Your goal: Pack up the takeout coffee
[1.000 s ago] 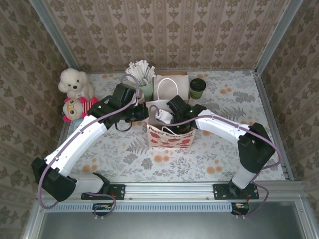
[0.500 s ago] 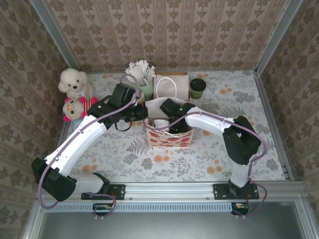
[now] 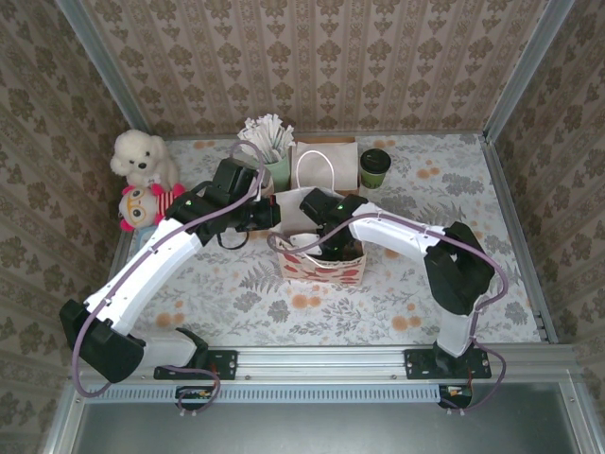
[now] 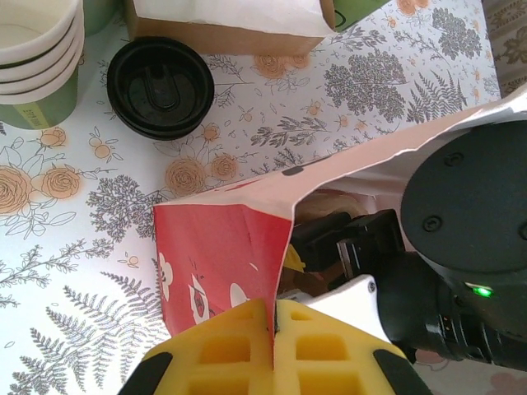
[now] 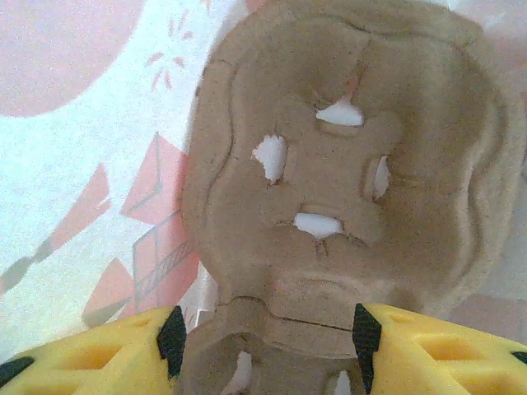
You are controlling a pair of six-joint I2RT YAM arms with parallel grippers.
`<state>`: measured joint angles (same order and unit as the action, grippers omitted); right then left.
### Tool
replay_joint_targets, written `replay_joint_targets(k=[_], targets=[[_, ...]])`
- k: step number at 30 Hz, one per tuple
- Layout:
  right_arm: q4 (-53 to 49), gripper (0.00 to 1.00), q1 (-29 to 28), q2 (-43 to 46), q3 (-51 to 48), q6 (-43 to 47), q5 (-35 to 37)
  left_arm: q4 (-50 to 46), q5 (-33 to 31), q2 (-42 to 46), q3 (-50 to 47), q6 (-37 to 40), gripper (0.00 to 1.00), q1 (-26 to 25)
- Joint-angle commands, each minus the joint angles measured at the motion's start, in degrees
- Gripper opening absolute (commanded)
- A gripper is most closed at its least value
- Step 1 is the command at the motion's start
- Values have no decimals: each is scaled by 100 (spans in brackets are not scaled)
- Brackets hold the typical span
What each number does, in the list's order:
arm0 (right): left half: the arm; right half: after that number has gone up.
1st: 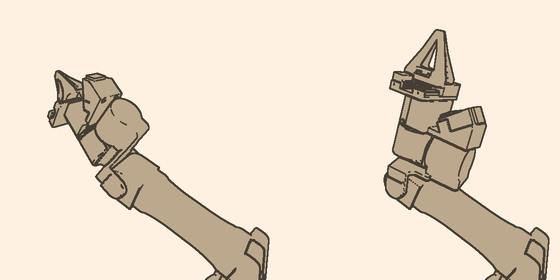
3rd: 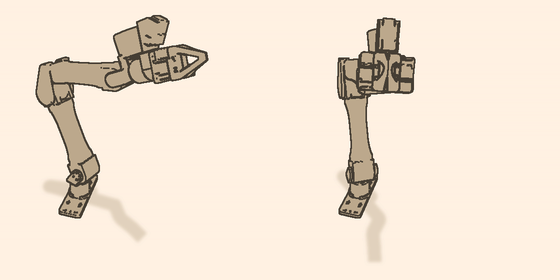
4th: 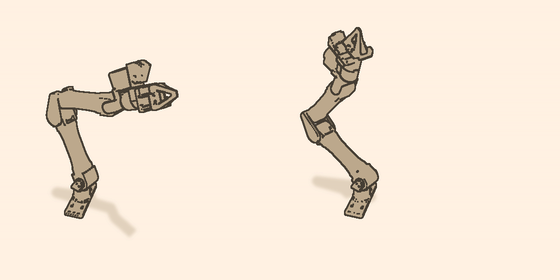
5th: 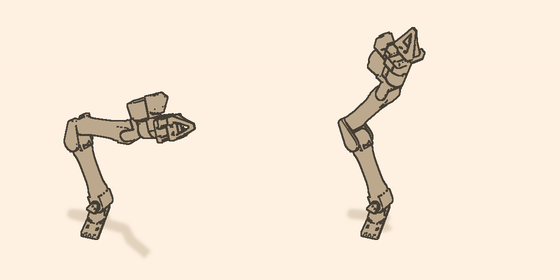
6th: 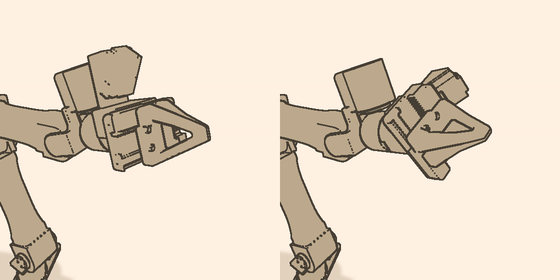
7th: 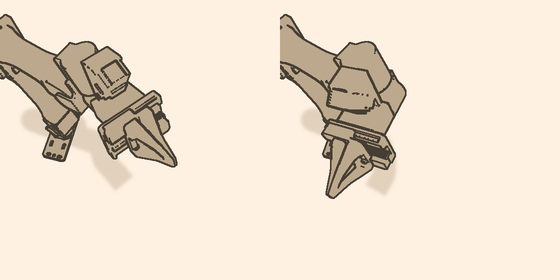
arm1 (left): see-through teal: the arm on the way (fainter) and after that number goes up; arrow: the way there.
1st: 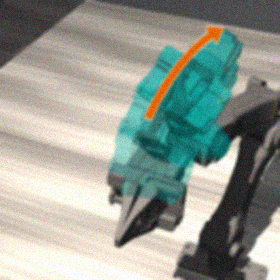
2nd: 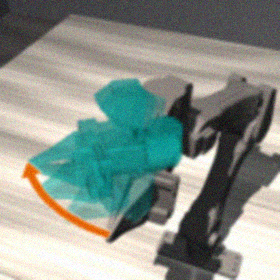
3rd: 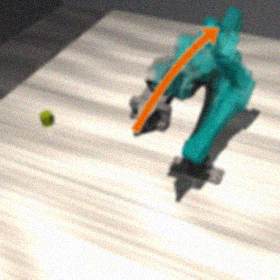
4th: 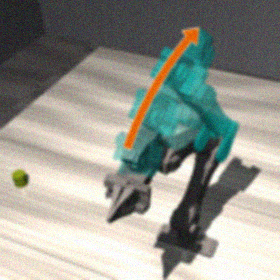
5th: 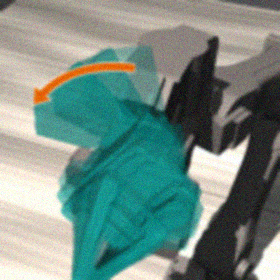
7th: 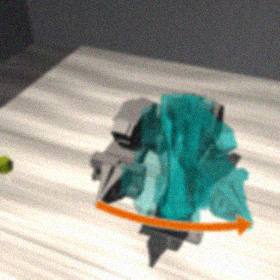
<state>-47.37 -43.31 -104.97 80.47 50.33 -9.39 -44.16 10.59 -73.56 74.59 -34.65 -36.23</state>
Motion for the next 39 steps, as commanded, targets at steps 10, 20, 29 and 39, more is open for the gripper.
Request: replay_joint_targets(k=[10, 20, 29, 39], targets=[[463, 60, -75, -289, -273, 570, 688, 304, 171, 19, -60, 176, 0, 26], [194, 66, -21, 272, 10, 331, -555, 412, 306, 24, -107, 282, 0, 50], [798, 63, -73, 193, -402, 451, 269, 685, 418, 135, -216, 248, 0, 46], [887, 62, -80, -37, -378, 653, 691, 777, 488, 118, -269, 240, 0, 46]])
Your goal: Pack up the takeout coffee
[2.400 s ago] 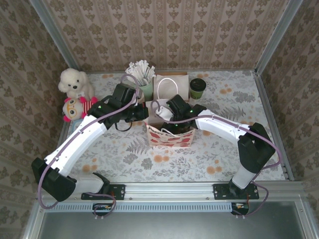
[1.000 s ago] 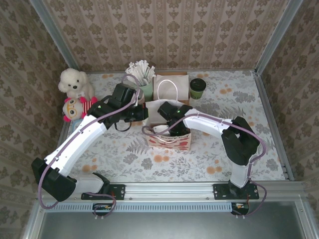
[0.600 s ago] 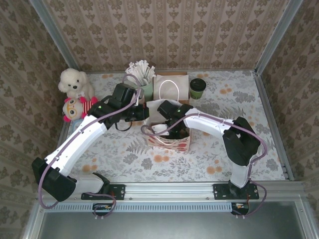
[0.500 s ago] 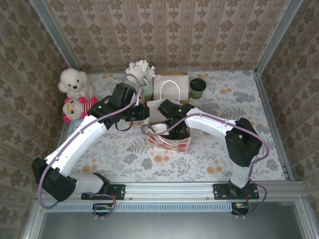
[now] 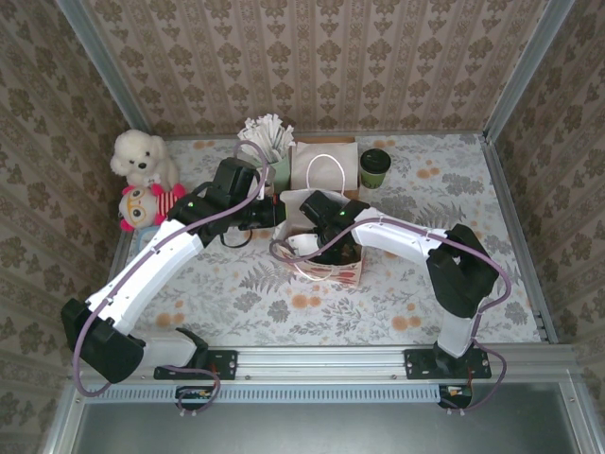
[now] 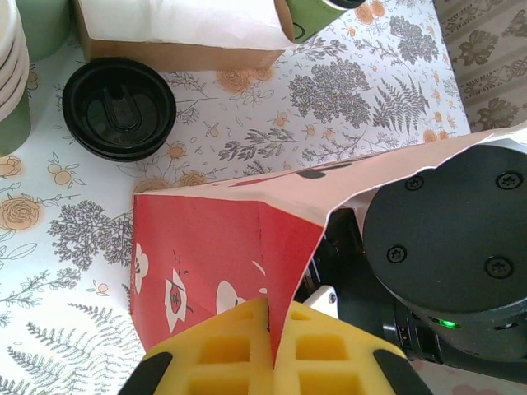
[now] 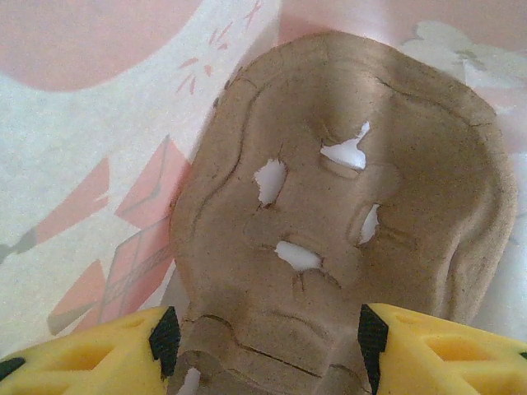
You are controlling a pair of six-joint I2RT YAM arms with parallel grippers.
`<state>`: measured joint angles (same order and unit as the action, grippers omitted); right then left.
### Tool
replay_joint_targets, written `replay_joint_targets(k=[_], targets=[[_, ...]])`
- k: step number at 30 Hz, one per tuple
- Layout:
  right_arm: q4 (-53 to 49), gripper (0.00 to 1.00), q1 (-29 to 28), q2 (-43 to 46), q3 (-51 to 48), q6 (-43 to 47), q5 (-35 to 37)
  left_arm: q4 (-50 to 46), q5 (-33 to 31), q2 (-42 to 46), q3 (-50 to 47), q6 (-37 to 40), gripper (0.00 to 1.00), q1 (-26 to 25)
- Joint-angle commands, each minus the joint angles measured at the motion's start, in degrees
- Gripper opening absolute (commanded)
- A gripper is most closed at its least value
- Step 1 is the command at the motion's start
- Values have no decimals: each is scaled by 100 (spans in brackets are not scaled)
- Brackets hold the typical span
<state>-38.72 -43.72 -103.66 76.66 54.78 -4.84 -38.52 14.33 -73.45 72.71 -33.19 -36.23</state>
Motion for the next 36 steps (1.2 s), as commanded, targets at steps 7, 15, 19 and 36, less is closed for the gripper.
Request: replay_joint_targets(k=[7, 15, 19, 36], targets=[[187, 62, -44, -375, -100, 370, 571, 222, 105, 73, -90, 93, 0, 45], [-41, 63, -55, -331, 40, 262, 248, 231, 106, 59, -90, 111, 0, 46], [-543, 65, -28, -203, 352, 40, -259, 318, 81, 63, -132, 121, 0, 46], [-695, 65, 118, -565, 163, -729, 64, 669, 0, 208, -314, 199, 0, 46]])
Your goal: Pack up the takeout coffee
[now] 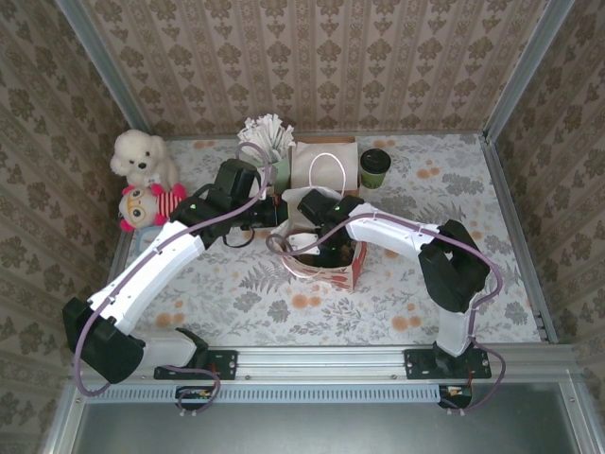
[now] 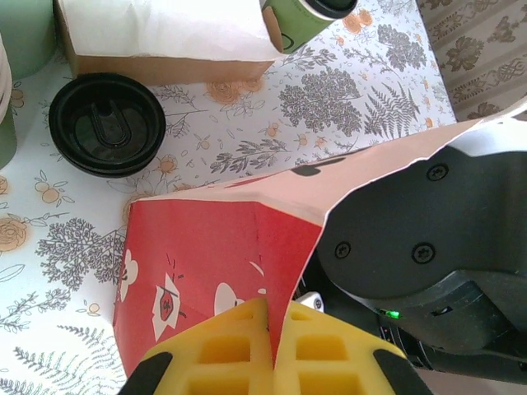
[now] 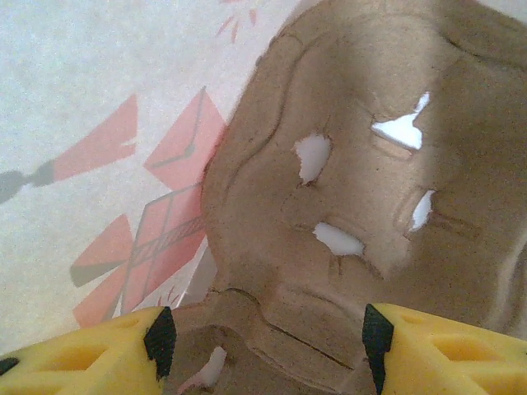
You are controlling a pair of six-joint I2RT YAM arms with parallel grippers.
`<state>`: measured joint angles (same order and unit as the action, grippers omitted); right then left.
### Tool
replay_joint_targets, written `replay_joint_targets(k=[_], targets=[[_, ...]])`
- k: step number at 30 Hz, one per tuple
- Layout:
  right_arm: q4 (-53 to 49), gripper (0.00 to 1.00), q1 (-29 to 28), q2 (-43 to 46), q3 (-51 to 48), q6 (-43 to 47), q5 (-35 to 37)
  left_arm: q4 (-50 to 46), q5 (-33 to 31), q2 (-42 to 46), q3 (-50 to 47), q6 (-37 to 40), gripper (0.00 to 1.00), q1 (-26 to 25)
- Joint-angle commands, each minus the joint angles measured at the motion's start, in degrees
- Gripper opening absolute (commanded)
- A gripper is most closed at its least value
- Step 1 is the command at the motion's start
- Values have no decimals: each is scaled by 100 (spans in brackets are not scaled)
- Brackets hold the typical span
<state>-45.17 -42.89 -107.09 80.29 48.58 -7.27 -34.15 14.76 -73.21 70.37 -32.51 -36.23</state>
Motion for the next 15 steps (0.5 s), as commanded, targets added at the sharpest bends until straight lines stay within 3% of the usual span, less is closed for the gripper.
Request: replay_joint_targets(k=[1, 9, 15], targets=[[78, 65, 33, -267, -252, -111, 437, 247, -42, 176, -90, 131, 0, 46], [752, 64, -2, -245, -386, -42, 874, 216, -70, 167, -123, 106, 0, 46], [354, 65, -67, -3, -223, 93, 719, 220, -51, 193, -137, 109, 0, 46]])
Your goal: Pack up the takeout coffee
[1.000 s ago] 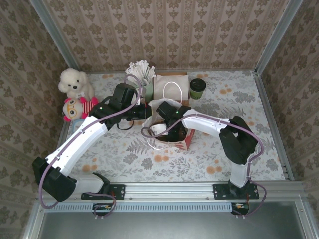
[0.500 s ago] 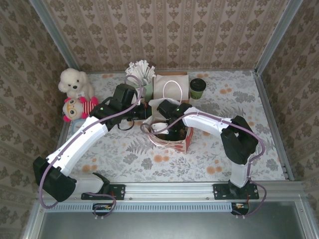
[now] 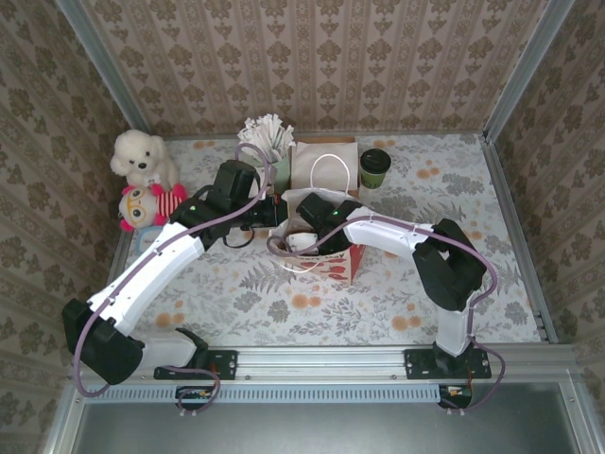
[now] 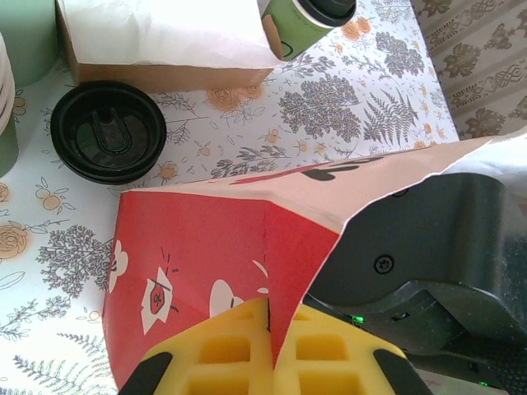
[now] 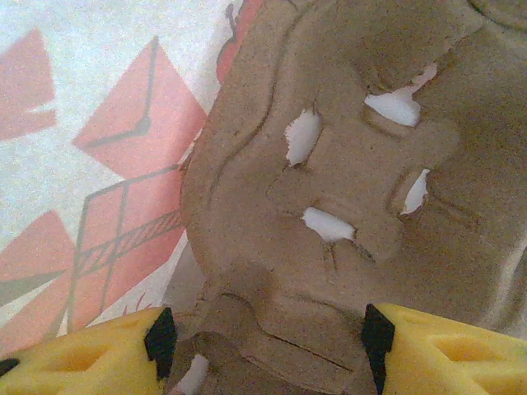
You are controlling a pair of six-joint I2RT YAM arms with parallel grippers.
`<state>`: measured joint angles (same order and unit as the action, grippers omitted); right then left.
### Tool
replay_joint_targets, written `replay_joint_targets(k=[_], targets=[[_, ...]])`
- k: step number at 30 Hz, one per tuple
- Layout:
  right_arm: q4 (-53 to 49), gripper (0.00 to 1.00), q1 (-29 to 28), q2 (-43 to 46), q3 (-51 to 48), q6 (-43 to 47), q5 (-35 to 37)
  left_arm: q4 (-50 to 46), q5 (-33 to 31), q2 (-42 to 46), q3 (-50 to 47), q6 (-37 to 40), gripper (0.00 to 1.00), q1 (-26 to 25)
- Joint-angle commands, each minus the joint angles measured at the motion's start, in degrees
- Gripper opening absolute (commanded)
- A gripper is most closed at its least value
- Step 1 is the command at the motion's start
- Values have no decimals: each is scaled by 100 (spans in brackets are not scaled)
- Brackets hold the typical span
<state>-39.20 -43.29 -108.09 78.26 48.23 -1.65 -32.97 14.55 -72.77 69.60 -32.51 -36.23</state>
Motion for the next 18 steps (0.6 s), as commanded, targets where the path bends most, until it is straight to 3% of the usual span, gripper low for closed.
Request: replay_joint_targets(k=[1, 9, 18], targets=[[-272, 66, -30, 185, -30, 110, -1, 98, -44, 158, -65, 118, 0, 46], [-16, 74, 19, 723, -134, -346, -994, 168, -40, 184, -83, 227, 0, 46], [136, 79, 66, 1367, -160, -536, -1110, 167, -66, 202, -95, 272, 0, 46]])
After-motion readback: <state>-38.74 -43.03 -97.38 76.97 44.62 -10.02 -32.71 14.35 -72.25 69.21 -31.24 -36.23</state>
